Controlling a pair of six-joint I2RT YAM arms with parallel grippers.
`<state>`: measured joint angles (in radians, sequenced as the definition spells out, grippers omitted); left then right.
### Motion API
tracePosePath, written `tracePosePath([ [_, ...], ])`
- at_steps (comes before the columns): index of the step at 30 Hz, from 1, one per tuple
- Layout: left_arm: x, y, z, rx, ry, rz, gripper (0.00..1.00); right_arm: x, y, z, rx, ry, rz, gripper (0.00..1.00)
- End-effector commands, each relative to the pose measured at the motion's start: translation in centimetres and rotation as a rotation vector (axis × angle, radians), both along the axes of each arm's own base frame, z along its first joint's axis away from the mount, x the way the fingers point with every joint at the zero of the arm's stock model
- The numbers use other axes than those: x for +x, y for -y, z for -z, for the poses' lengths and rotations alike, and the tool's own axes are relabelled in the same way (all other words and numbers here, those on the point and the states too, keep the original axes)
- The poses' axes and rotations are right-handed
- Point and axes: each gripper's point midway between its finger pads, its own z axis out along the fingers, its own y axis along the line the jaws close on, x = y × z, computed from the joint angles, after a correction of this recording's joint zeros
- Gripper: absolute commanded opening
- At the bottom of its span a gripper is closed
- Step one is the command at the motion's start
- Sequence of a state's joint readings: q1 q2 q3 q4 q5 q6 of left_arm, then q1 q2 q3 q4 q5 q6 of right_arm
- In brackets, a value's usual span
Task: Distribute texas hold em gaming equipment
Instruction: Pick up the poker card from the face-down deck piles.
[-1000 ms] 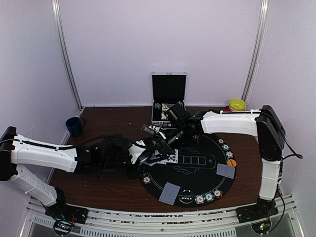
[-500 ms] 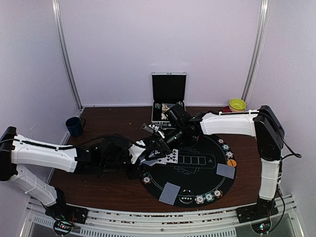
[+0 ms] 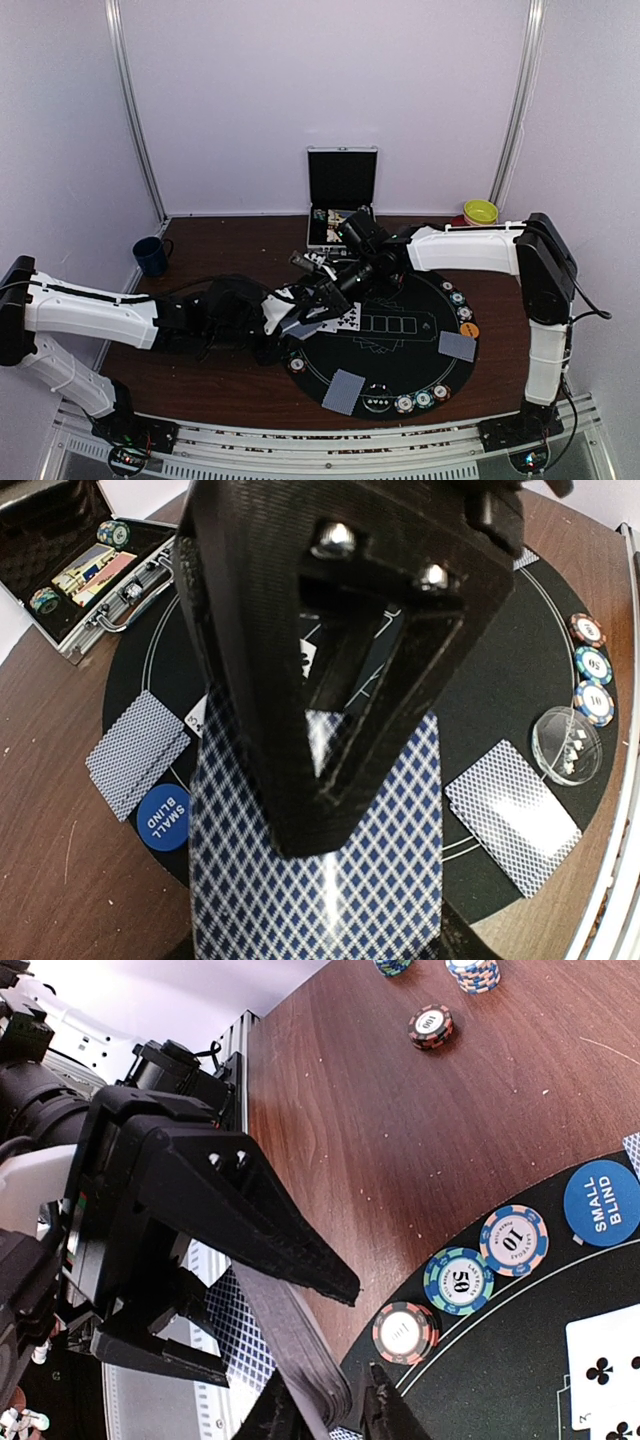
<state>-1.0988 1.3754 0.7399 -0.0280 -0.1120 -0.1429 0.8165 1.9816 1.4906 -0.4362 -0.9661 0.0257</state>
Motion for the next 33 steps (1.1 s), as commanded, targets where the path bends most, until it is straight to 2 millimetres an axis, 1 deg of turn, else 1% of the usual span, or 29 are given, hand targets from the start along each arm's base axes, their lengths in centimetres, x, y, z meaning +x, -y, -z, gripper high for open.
tracePosePath([
  [1, 0.6, 1.4, -2.8, -0.103, 0.057, 0.009, 0.53, 1.3, 1.9, 0.8, -0.097, 0.052, 0.05, 0.21],
  [4, 0.6, 1.4, -2.6, -0.099, 0.056, 0.008, 0.53, 1.5, 2.4, -0.1, -0.084, 0.056, 0.061, 0.16],
  [7, 0.6, 1.4, -2.6, -0.096, 0.055, 0.008, 0.53, 1.5, 2.8, -1.2, -0.065, 0.046, 0.065, 0.13],
  [11, 0.6, 1.4, -2.6, -0.097, 0.057, 0.007, 0.53, 1.2, 3.2, -2.5, -0.03, 0.034, 0.058, 0.0],
  [12, 0.6, 1.4, -2.6, -0.097, 0.056, 0.007, 0.53, 1.0, 3.2, -2.9, -0.018, 0.028, 0.051, 0.0],
  [15, 0.7, 1.5, -2.5, -0.093, 0.055, 0.008, 0.53, 0.3, 3.1, -3.2, 0.004, -0.002, 0.02, 0.0],
  [22, 0.7, 1.4, -2.5, -0.093, 0.055, 0.007, 0.53, 0.3, 3.2, -2.9, -0.002, -0.009, 0.012, 0.0],
  [23, 0.7, 1.4, -2.5, -0.092, 0.055, 0.007, 0.53, 0.2, 3.1, -2.9, 0.001, -0.01, 0.008, 0.01],
  [25, 0.7, 1.4, -2.5, -0.093, 0.055, 0.006, 0.53, 0.1, 3.1, -3.1, 0.008, -0.017, 0.001, 0.19],
  [26, 0.7, 1.4, -2.5, -0.094, 0.055, 0.006, 0.53, 0.1, 3.0, -3.1, 0.009, -0.02, 0.0, 0.23],
  [28, 0.7, 1.4, -2.6, -0.095, 0.057, 0.006, 0.53, 0.0, 3.0, -2.9, 0.007, -0.026, -0.002, 0.27],
  [33, 0.7, 1.5, -2.5, -0.094, 0.055, 0.007, 0.53, -0.2, 2.7, -2.2, -0.001, -0.047, -0.012, 0.27],
])
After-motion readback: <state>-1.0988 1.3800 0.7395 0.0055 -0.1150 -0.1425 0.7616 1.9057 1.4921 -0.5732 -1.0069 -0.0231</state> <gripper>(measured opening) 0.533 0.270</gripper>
